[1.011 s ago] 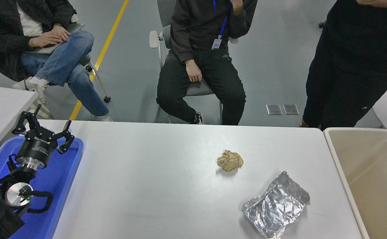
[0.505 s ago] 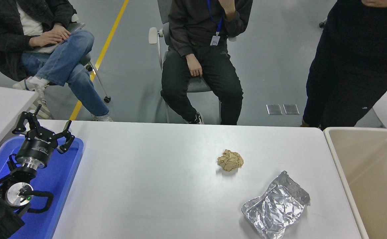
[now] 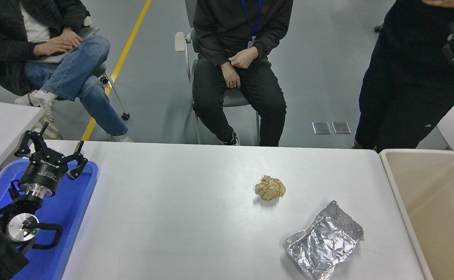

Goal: Clean the table surface

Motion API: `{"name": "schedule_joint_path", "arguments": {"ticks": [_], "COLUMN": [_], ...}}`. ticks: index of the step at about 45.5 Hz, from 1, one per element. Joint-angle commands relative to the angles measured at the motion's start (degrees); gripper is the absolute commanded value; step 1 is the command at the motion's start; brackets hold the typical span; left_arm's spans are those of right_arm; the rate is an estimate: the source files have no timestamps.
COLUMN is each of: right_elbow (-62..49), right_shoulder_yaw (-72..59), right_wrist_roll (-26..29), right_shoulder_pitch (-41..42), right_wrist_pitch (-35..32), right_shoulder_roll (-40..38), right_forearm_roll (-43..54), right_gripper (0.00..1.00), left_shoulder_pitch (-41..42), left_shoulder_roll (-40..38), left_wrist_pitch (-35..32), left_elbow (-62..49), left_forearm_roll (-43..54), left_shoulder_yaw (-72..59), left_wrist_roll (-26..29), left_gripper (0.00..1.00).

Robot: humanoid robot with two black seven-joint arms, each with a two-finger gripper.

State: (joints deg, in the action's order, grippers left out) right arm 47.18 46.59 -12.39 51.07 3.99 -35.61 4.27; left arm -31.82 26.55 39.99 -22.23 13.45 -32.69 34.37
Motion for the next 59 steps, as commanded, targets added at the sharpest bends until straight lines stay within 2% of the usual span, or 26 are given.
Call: {"name": "schedule_joint_path", "arguments": {"ticks": [1,21,41,59], "right_elbow": [2.8,2.1,-1.3,-7.5], "right_shoulder_yaw": [5.2,7.9,4.0,-11.4], "right_wrist_roll": [0.0,-0.6,-0.6,-0.6], "right_shoulder_pitch": [-9.2,-17.4,-17.4,-11.9], "right_wrist_pitch": [-3.9,-4.1,-4.1,-3.9], "right_shoulder_roll": [6.2,11.6,10.8,1.8], "right_forearm_roll": [-0.2,-0.1,-0.1,0.0], "right_gripper": [1.00,1.00,1.00,1.00], "left_shoulder_pitch": [0.0,0.0,0.0,0.0], "left_shoulder_roll": [0.0,0.0,0.0,0.0], "left_wrist_pitch": [0.0,0.0,0.0,0.0], "left_elbow": [0.0,0.0,0.0,0.0], "left_forearm_roll": [0.0,0.0,0.0,0.0], "left_shoulder_yaw": [0.0,0.0,0.0,0.0], "left_wrist_roll": [0.0,0.0,0.0,0.0], "left_gripper": [1.00,1.00,1.00,1.00]}}
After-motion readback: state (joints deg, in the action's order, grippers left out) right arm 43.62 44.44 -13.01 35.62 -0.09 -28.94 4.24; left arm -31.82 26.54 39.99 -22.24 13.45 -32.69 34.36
